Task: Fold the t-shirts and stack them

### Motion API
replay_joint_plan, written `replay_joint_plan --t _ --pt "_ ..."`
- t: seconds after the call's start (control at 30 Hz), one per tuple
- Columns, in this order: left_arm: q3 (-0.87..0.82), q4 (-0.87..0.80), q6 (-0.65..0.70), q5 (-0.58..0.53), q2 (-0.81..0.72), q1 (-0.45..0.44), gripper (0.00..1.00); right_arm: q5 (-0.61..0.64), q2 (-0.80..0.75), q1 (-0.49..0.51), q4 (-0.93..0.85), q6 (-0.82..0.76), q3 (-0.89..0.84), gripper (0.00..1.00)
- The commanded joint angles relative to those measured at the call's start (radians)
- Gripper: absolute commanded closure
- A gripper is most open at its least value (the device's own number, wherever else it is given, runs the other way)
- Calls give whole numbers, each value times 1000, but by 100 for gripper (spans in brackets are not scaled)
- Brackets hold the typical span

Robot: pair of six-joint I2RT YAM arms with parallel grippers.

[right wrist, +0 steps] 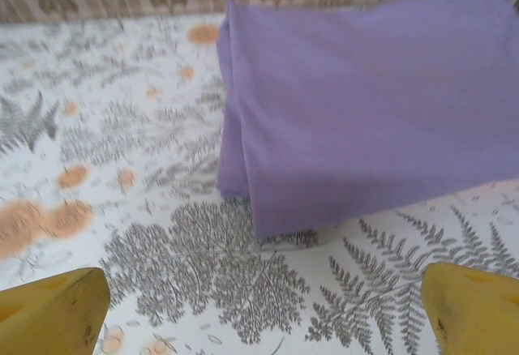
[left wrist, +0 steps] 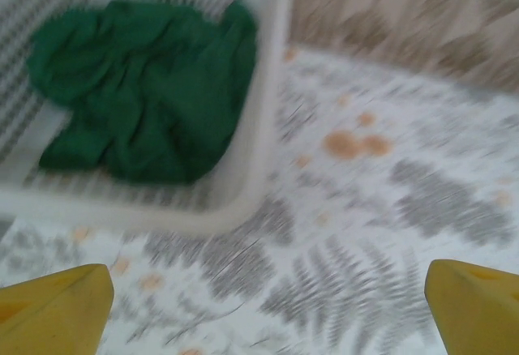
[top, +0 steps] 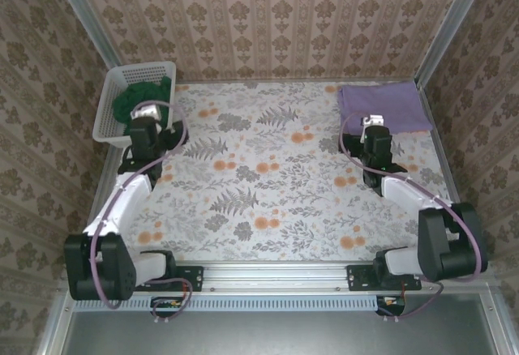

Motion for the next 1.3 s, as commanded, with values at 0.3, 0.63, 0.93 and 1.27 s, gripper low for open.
replay_joint_plan --t 0.3,0.63,0.93,1.27 --pt "-213 384 288 102 118 29 0 -198 76 -65 214 -70 -89 0" --pt "-335 721 223 231 204 127 0 -139 136 -67 436 -73 -170 1" --pt "-444 1025 328 192 313 40 1 -54 172 -30 746 -94 -320 0" --pt "-325 799 302 86 315 27 0 -72 171 -70 589 -44 -242 0"
